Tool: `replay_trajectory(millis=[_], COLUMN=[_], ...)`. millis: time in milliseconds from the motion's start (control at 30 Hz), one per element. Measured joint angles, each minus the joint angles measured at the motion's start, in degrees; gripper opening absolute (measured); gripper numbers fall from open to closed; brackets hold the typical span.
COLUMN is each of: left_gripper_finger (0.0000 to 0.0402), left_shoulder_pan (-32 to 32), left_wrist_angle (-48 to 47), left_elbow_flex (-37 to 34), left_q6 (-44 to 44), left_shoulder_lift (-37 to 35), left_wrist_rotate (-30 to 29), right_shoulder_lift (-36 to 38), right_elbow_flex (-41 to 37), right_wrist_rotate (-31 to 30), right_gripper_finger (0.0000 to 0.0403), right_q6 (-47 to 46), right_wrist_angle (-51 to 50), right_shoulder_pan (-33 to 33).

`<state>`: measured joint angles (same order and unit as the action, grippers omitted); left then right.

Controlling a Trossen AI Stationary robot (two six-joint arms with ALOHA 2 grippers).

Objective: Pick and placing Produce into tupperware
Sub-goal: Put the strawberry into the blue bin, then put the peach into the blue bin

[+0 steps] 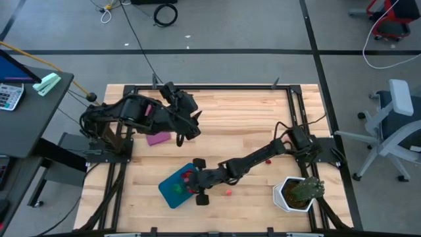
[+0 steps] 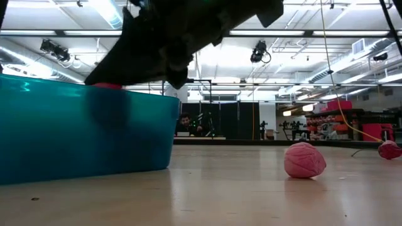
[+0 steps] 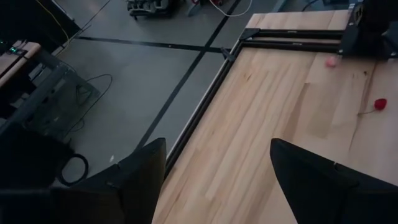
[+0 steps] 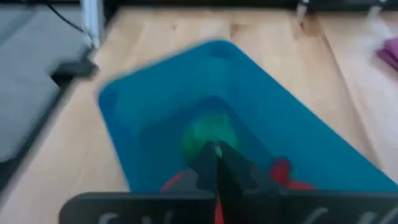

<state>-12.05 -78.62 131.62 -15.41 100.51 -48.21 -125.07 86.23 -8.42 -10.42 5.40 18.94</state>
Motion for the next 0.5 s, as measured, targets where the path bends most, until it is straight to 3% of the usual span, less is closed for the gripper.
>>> replay_trajectory(millis=[200, 500], left_gripper_finger=[0.0291, 0.0291], left_shoulder_pan=[0.0, 0.0], left_wrist_angle=[-1.03, -1.47], left_elbow_flex=[-0.01, -0.05], left_q6=[-0.68, -0.87], left_shoulder_lift=[0.0, 0.39], left_wrist_rotate=[-0.01, 0.05], right_shoulder_lift=[-0.72, 2.32], right_elbow_flex=[0.56, 0.57], right_wrist_rotate=[0.41, -0.11], right_gripper_finger=[0.003, 0.0109], right_q6=[1.87, 0.98], right_wrist_angle=[-2.65, -8.31], right_shoulder_pan=[-0.7, -1.64])
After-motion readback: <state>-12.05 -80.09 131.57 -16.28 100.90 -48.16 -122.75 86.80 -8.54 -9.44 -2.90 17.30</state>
